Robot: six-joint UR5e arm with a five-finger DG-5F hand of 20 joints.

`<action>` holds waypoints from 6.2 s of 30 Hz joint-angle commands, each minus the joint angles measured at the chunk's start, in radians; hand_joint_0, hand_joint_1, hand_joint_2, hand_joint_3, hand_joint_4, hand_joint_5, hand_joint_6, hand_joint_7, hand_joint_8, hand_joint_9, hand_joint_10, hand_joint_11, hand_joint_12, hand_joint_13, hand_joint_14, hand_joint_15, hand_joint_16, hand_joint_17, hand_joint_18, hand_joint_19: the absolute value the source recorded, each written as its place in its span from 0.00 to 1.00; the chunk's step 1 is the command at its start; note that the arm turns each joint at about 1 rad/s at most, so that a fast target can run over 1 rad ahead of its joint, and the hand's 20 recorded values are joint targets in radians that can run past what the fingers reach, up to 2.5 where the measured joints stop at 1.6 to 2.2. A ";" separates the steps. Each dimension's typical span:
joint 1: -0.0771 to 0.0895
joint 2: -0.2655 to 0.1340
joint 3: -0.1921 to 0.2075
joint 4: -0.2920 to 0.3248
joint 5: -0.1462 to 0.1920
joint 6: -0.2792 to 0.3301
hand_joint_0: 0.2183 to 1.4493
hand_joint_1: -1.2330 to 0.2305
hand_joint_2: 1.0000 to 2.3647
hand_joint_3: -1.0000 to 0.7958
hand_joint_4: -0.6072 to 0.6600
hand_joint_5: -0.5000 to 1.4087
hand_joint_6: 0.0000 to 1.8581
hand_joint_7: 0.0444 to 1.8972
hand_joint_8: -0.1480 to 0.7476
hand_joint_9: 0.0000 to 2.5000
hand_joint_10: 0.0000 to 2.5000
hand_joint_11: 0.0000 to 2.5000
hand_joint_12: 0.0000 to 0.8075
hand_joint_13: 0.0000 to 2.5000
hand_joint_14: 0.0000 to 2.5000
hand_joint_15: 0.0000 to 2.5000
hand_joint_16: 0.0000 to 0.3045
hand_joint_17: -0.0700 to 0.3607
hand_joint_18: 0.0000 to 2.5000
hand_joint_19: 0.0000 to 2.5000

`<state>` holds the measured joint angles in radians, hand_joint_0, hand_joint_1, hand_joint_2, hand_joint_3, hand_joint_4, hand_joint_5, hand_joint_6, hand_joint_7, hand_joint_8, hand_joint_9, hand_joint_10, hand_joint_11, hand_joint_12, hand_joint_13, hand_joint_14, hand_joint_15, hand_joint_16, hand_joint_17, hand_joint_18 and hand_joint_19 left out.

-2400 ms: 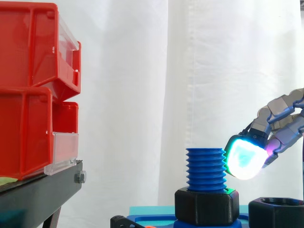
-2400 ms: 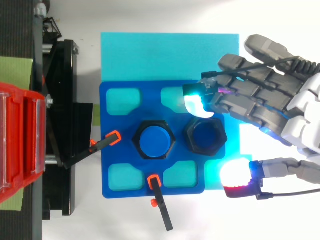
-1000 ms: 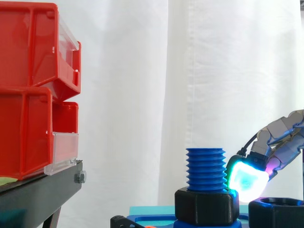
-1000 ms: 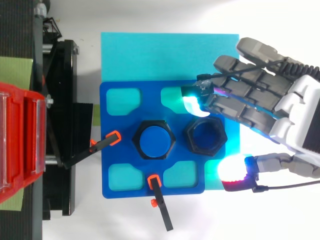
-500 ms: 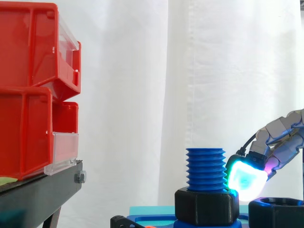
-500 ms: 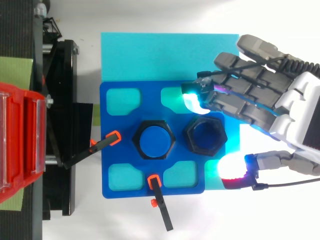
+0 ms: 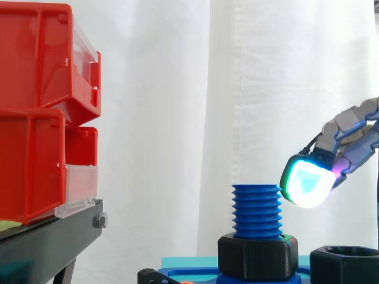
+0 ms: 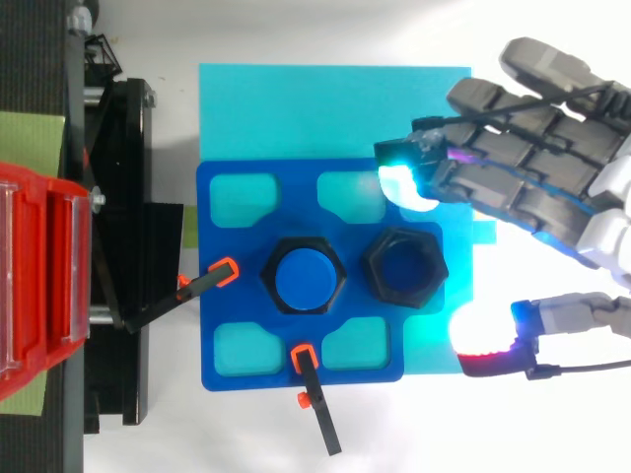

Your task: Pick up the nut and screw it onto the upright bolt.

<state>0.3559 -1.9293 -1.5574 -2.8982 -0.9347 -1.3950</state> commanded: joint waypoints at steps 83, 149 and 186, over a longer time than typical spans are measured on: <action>0.198 -0.146 0.000 0.372 0.611 -0.029 0.12 0.40 0.00 0.28 0.66 0.14 0.27 0.39 0.47 0.13 0.00 0.00 0.45 0.15 0.00 0.00 0.16 0.42 0.05 0.00; 0.187 -0.172 0.000 0.372 0.551 -0.090 0.26 0.43 0.00 0.28 0.69 0.17 0.27 0.63 0.44 0.18 0.00 0.00 0.35 0.20 0.00 0.00 0.11 0.33 0.11 0.00; 0.052 0.020 0.117 -0.151 0.244 0.105 0.27 0.45 0.00 0.28 0.68 0.17 0.32 0.61 0.45 0.20 0.00 0.00 0.34 0.22 0.00 0.00 0.10 0.32 0.14 0.01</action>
<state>0.4313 -1.9166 -1.4706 -3.0375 -0.6423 -1.2730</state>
